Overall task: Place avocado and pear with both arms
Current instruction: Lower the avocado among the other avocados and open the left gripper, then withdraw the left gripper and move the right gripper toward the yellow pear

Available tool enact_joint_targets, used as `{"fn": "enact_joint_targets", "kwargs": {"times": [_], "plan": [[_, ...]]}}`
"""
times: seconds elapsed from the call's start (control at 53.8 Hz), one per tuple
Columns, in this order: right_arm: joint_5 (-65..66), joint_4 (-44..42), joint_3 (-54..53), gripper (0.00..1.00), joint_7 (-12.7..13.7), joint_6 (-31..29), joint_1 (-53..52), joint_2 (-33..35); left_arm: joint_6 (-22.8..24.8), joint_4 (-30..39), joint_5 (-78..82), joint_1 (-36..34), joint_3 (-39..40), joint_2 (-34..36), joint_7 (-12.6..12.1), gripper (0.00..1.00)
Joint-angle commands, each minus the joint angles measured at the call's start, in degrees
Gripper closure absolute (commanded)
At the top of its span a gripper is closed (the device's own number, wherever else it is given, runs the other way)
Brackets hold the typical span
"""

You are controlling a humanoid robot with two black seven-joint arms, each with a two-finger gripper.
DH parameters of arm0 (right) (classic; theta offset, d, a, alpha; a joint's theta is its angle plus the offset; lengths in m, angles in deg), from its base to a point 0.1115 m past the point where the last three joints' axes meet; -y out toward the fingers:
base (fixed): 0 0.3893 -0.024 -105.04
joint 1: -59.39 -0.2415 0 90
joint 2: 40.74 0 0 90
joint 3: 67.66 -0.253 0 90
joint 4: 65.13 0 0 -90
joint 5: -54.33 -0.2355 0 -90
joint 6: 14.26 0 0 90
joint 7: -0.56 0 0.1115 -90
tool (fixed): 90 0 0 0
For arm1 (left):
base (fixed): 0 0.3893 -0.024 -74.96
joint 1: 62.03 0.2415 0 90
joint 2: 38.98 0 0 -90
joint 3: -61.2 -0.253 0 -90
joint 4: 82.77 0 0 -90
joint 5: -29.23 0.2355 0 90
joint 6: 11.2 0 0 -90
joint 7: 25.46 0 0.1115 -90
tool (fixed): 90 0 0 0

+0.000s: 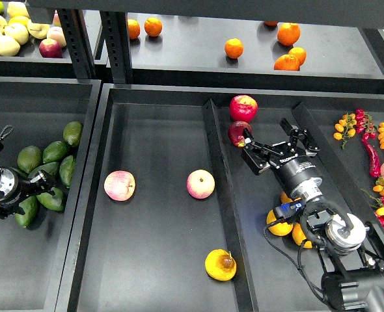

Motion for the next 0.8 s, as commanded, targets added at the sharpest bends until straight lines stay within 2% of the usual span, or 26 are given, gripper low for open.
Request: {"fn": "enact_joint_targets", "kwargs": {"times": [0.0,0.223,0.316,0.501,0.613,0.78], "plan": [[0.0,0.0,0.1,0.0,0.2,-0.1,0.8,0.0,0.0,1.1,-7.7,0.0,9.1,0.4,0.0,0.03],[-0.1,-0.1,0.4,0.0,0.2,-0.1,1.3,0.0,0.0,2.8,-24.4,3.7,19.4,0.3,0.0,0.03],[-0.1,-0.2,1.9,0.0,0.2,-0.3,1.3,0.0,0.0,6.0,-32.5,8.1,24.7,-0.2,0.0,0.03],[-0.1,-0.7,5.5,0.0,0.4,-0.3,1.3,0.0,0.0,14.5,-36.2,20.4,36.0,-2.3,0.0,0.02],[0.4,-0.5,9.7,0.0,2.1,-0.3,-0.8,0.0,0.0,19.2,-36.3,30.0,44.6,-6.0,0.0,0.01],[0.4,-0.4,16.1,0.0,5.3,-0.6,-5.6,9.0,0.0,25.6,-36.3,41.1,54.5,-13.0,0.0,0.01]]}}
